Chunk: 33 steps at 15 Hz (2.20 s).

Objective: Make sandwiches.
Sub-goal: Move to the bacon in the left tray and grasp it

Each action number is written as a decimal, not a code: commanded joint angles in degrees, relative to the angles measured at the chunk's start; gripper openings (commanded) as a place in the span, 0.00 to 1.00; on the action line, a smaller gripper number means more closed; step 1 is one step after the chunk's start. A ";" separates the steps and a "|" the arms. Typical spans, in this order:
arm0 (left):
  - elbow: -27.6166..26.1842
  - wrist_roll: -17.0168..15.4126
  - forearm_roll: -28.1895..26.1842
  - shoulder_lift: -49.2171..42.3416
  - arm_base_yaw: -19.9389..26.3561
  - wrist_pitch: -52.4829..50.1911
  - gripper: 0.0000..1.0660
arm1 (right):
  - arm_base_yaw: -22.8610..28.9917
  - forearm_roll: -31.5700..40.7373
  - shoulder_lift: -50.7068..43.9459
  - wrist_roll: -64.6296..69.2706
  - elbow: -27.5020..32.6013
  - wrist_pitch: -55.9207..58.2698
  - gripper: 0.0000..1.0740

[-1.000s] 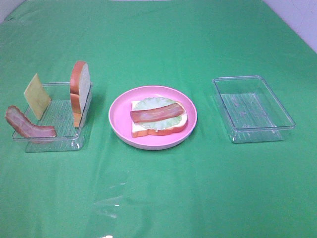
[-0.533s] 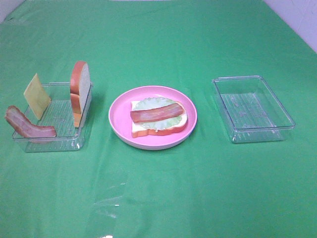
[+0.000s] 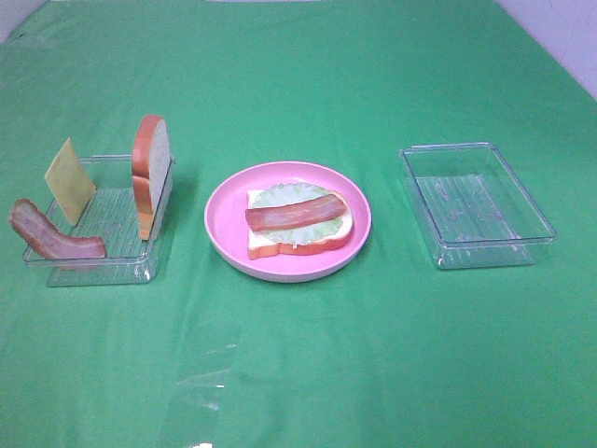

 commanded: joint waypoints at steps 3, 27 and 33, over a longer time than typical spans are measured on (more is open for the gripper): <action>-1.95 -1.95 1.43 16.10 0.29 -9.34 0.94 | -0.40 0.00 -1.95 -0.40 0.00 -0.11 0.92; -49.79 -2.41 -4.70 103.59 -5.50 -0.23 0.94 | -0.40 0.00 -1.89 -0.40 0.00 -0.11 0.92; -49.79 -5.21 -3.72 110.70 -7.39 -5.16 0.94 | -0.40 0.00 -1.89 -0.40 0.00 -0.11 0.92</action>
